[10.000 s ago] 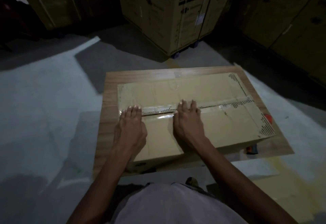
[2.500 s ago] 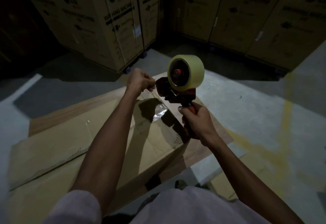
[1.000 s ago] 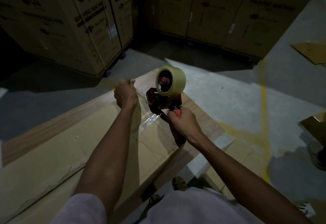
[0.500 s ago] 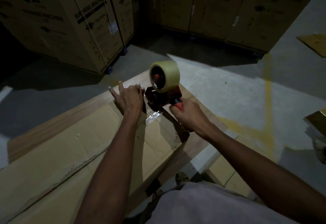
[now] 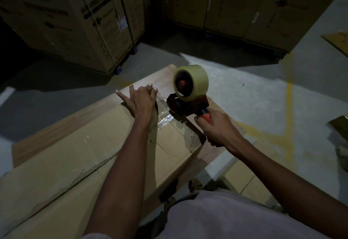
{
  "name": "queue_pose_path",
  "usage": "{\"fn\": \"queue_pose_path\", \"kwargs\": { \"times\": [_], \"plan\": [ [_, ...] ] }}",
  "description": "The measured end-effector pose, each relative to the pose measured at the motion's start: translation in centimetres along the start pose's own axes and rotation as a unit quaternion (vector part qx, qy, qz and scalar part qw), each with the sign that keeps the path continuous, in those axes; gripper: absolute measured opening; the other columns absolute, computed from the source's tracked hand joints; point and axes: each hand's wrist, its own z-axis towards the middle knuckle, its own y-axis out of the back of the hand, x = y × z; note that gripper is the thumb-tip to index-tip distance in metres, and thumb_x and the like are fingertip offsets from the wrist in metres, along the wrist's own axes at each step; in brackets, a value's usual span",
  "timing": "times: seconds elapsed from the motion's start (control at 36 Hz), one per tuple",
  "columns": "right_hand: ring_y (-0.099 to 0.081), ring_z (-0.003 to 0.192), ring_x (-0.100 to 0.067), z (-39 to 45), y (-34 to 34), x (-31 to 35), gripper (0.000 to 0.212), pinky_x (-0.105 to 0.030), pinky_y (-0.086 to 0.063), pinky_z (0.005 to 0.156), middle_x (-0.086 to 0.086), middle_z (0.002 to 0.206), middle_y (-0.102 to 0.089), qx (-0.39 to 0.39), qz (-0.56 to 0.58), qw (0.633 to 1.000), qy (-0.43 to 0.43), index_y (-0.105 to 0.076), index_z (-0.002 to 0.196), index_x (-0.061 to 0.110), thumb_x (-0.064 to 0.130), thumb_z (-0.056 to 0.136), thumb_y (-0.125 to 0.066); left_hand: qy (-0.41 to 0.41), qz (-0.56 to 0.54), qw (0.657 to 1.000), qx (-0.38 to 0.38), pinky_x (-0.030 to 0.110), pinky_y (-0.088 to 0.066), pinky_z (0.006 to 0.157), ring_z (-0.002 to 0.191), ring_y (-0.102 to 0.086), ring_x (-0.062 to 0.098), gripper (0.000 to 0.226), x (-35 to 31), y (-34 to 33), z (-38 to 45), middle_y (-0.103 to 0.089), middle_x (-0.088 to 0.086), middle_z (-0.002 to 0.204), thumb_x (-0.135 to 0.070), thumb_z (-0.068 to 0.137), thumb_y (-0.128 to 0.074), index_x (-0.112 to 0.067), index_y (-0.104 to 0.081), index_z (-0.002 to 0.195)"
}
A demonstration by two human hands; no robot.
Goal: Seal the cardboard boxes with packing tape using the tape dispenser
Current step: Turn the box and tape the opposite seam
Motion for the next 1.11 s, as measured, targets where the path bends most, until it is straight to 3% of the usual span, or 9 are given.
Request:
{"fn": "queue_pose_path", "kwargs": {
  "times": [0.17, 0.25, 0.36, 0.47, 0.67, 0.83, 1.11],
  "plan": [
    [-0.061, 0.041, -0.01, -0.9, -1.1, -0.1, 0.025, -0.023, -0.044, 0.035, -0.006, 0.075, -0.066, -0.027, -0.011, 1.0, 0.001, -0.058, 0.106, 0.027, 0.047, 0.093, -0.055, -0.027, -0.018, 0.999, 0.013, 0.068, 0.011, 0.116, 0.154, -0.022, 0.027, 0.044, -0.2, 0.9, -0.6, -0.067, 0.004, 0.133, -0.048, 0.107, -0.038, -0.028, -0.066, 0.134],
    [-0.062, 0.048, -0.001, -1.3, -1.3, -0.3, 0.02, -0.018, -0.041, 0.035, -0.002, 0.075, -0.064, -0.032, -0.004, 0.999, 0.009, -0.057, 0.102, 0.029, 0.046, 0.091, -0.054, -0.06, -0.001, 0.997, 0.045, 0.067, 0.011, 0.116, 0.156, -0.013, 0.023, 0.049, -0.3, 1.2, -1.2, -0.052, 0.006, 0.15, -0.051, 0.105, -0.04, -0.023, -0.059, 0.141],
    [-0.062, 0.048, 0.004, -1.5, -1.6, -0.4, 0.015, -0.016, -0.04, 0.035, 0.0, 0.075, -0.064, -0.031, 0.012, 0.999, 0.008, -0.056, 0.105, 0.03, 0.041, 0.095, -0.057, -0.058, -0.012, 0.996, 0.06, 0.066, 0.007, 0.119, 0.154, -0.021, 0.022, 0.046, -0.6, 1.1, -3.0, -0.039, 0.014, 0.159, -0.049, 0.104, -0.046, -0.024, -0.061, 0.14],
    [-0.063, 0.047, -0.001, -1.3, -1.8, -0.3, 0.012, -0.018, -0.041, 0.034, 0.0, 0.073, -0.064, -0.042, 0.02, 0.999, 0.004, -0.056, 0.099, 0.031, 0.042, 0.094, -0.058, -0.027, -0.097, 0.993, 0.063, 0.06, 0.004, 0.12, 0.148, -0.035, 0.033, 0.043, -1.0, 1.1, -4.6, -0.05, 0.028, 0.146, -0.041, 0.101, -0.057, -0.018, -0.063, 0.138],
    [-0.062, 0.044, -0.005, -1.1, -1.7, -0.4, 0.011, -0.02, -0.041, 0.033, 0.0, 0.068, -0.064, -0.046, 0.01, 0.999, 0.007, -0.055, 0.09, 0.032, 0.043, 0.092, -0.058, 0.003, -0.074, 0.996, 0.057, 0.053, 0.001, 0.124, 0.139, -0.048, 0.029, 0.045, -1.4, 1.0, -4.8, -0.046, 0.02, 0.152, -0.049, 0.101, -0.053, -0.026, -0.063, 0.138],
    [-0.062, 0.043, -0.003, -1.2, -1.7, -0.6, 0.018, -0.02, -0.042, 0.035, -0.003, 0.073, -0.064, -0.031, 0.033, 0.999, -0.001, -0.056, 0.108, 0.028, 0.041, 0.096, -0.058, 0.005, -0.076, 0.996, 0.049, 0.055, -0.001, 0.124, 0.142, -0.043, 0.027, 0.038, -1.5, 0.9, -4.7, -0.053, 0.018, 0.147, -0.049, 0.099, -0.056, -0.027, -0.072, 0.126],
    [-0.06, 0.04, -0.011, -3.0, -1.1, -1.8, 0.025, -0.026, -0.047, 0.038, -0.008, 0.071, -0.065, -0.032, 0.029, 0.999, -0.019, -0.057, 0.109, 0.026, 0.047, 0.096, -0.057, 0.004, -0.079, 0.996, 0.035, 0.056, -0.003, 0.124, 0.143, -0.043, 0.025, 0.037, -1.4, 0.8, -4.9, -0.059, 0.016, 0.14, -0.05, 0.098, -0.058, -0.026, -0.075, 0.121]
  ]
}}
